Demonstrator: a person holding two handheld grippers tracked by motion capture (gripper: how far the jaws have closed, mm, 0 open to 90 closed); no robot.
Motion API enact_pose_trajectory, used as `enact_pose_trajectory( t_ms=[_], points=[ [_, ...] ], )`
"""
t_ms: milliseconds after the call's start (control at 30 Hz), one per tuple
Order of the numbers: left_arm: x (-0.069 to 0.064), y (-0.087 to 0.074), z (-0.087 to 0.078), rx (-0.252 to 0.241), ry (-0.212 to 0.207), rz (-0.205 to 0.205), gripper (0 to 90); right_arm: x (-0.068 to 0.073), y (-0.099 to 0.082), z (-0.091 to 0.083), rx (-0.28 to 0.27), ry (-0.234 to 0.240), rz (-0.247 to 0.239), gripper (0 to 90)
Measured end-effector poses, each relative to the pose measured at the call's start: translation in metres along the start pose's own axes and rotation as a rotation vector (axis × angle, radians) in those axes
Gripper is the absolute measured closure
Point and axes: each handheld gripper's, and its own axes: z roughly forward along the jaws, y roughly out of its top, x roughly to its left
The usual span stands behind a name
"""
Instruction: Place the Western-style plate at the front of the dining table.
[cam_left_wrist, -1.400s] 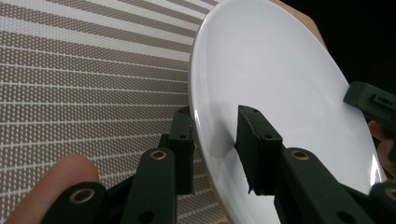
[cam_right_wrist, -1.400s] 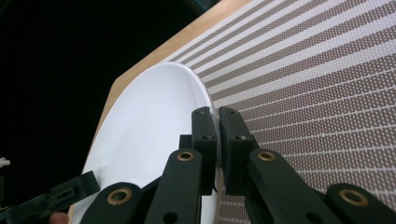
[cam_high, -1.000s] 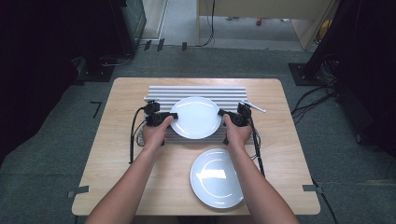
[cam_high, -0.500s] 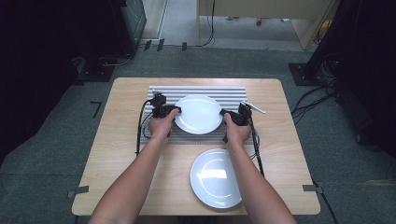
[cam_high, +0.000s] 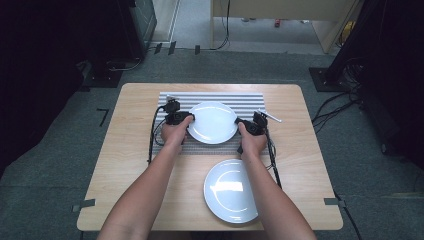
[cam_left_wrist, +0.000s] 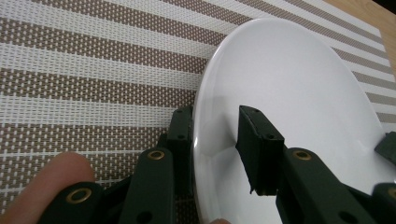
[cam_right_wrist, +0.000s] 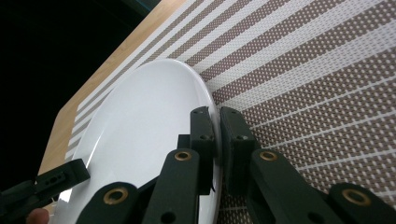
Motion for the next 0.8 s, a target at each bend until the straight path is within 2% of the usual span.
enact_pose_trajectory(
  t_ms=[233, 367, 433, 500, 800],
  points=[
    [0.002, 0.000, 0.000, -0.004, -0.011, 0.008, 66.7, 0.000, -0.001, 0.001, -0.005, -0.001, -0.018, 83.5],
    [0.001, -0.001, -0.001, -0.010, -0.026, 0.020, 55.9, 0.000, 0.000, -0.001, 0.002, 0.011, -0.031, 75.1],
    [0.000, -0.001, -0.004, -0.027, 0.013, 0.057, 51.2, 0.001, 0.001, -0.004, -0.010, 0.012, -0.056, 70.5],
    [0.001, -0.002, -0.008, -0.046, 0.029, 0.085, 48.8, 0.002, 0.003, -0.007, -0.019, 0.009, -0.078, 68.6],
    [0.015, -0.009, -0.036, -0.157, 0.026, 0.133, 40.6, 0.019, 0.007, -0.030, -0.042, -0.003, -0.234, 53.4]
  ],
)
